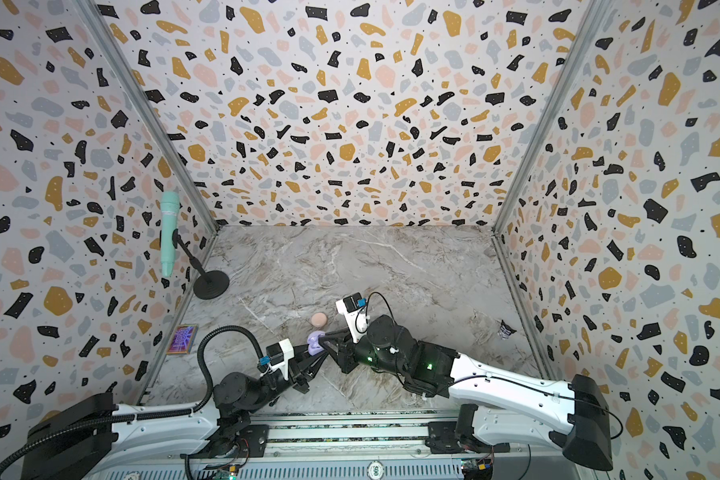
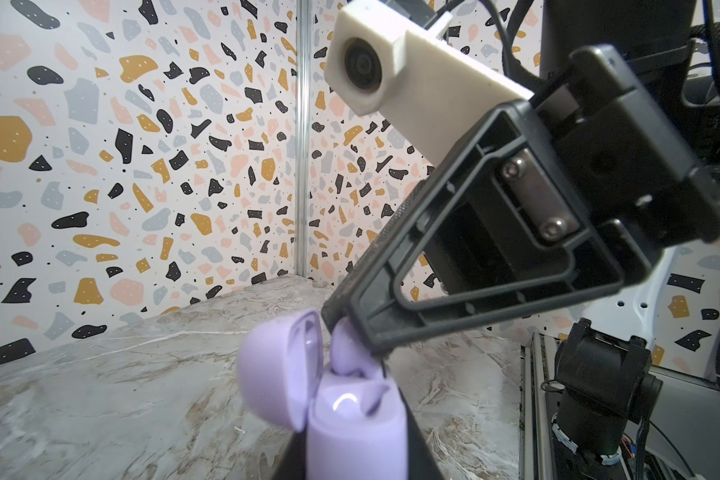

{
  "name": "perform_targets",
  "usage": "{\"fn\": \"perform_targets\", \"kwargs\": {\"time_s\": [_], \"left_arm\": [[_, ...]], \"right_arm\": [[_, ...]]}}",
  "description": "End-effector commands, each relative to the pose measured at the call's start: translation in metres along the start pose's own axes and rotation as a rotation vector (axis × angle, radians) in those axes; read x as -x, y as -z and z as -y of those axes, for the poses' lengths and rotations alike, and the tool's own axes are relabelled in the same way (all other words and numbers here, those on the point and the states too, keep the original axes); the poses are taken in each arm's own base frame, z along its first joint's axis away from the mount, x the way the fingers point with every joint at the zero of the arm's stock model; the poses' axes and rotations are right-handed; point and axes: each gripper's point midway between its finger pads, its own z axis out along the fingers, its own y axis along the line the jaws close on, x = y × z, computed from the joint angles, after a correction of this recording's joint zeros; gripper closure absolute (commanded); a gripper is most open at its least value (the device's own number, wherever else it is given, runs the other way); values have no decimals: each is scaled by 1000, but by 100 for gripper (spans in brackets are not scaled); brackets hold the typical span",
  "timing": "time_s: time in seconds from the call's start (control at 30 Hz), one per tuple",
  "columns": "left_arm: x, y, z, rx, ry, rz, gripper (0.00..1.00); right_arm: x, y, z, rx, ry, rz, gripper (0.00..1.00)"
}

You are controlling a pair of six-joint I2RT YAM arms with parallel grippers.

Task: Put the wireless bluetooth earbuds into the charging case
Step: 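Open the right gripper to release the earbud in the case, then move the right gripper back over the remaining lilac earbud on the table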

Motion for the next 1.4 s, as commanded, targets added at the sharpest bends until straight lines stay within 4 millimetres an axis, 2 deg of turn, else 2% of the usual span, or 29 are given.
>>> {"fn": "perform_targets", "kwargs": {"time_s": [0.0,0.27,0.5,0.67,0.77,0.87,0.97,1.1,1.23,1.37], "left_arm": [[20,2,1,1,-10,80,100],[20,2,2,-4,-12,82,100],[25,-2,6,-27,-18,83,100],[43,-13,22,-103,-59,88,100],[46,-18,25,-120,-121,55,100],[47,-22,30,-152,-181,20,100],[50,-25,35,-211,-235,-6,100],[53,-22,23,-205,-293,-2,100],[45,-15,12,-183,-373,-22,100],[38,-8,11,-178,-412,-35,100]], "right_arm": [[9,10,-5,6,9,31,74],[19,20,-4,-18,14,64,67],[41,42,2,-98,32,123,47],[49,58,28,-187,3,144,34],[50,69,47,-219,-46,154,25],[47,78,77,-307,-103,138,20],[32,81,108,-385,-157,75,20],[0,73,141,-416,-234,-39,21],[-38,61,167,-470,-307,-153,29],[-70,47,182,-502,-383,-263,38]]}}
